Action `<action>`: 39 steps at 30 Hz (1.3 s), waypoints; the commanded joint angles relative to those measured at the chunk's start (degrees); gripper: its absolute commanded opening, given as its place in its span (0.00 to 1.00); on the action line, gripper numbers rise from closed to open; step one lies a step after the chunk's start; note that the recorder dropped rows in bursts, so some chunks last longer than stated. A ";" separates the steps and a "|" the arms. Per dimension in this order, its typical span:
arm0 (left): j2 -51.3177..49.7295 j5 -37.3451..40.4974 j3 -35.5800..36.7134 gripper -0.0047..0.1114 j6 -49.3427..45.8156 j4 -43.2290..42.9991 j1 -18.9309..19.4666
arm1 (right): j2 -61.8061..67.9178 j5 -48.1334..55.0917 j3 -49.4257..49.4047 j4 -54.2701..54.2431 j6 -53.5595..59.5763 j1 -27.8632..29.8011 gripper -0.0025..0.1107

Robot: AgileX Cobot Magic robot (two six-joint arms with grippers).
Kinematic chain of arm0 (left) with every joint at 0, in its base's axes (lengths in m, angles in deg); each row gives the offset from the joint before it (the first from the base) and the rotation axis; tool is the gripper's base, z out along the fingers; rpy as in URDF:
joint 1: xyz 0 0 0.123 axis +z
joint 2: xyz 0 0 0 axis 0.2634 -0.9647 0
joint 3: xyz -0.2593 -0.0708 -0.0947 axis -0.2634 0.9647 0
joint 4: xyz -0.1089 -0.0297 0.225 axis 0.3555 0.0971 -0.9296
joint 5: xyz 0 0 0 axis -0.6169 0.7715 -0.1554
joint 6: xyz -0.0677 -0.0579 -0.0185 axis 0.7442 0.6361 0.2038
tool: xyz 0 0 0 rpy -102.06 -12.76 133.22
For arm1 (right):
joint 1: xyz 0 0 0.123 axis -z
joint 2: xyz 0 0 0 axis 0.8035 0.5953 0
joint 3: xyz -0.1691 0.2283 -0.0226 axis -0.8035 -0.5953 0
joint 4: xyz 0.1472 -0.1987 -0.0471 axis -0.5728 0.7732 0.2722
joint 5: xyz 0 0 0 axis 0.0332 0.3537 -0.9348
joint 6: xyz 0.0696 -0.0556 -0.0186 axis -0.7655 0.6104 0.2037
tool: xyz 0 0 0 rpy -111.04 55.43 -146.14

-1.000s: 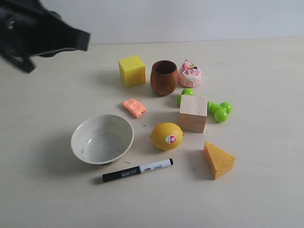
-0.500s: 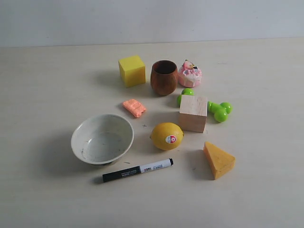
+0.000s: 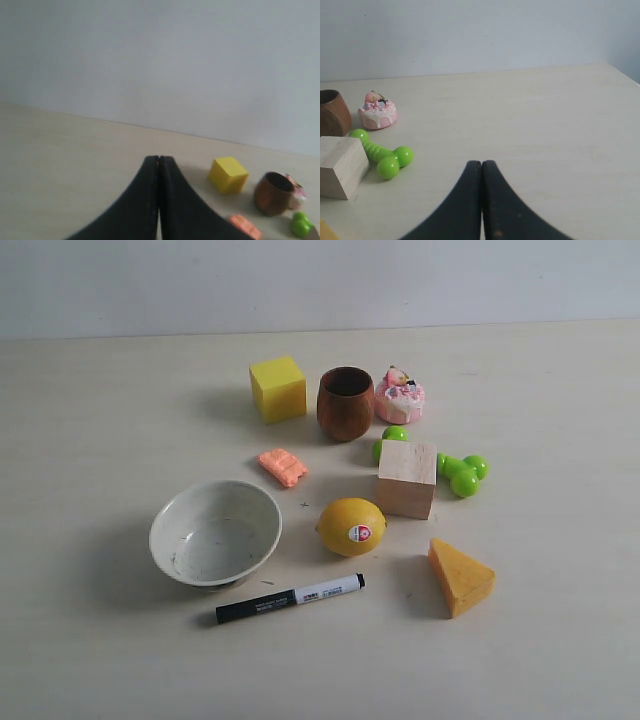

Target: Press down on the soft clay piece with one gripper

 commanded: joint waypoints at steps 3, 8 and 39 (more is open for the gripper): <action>7.03 -3.31 8.87 0.04 -0.33 1.68 9.12 | -0.30 -0.35 -0.23 0.03 0.29 -0.25 0.02; 9.87 -10.02 19.59 0.04 -0.53 0.65 8.18 | -0.30 -0.35 -0.23 0.03 0.29 -0.25 0.02; 9.87 -7.67 25.88 0.04 -5.56 -0.04 5.96 | -0.30 -0.35 -0.23 0.03 0.29 -0.25 0.02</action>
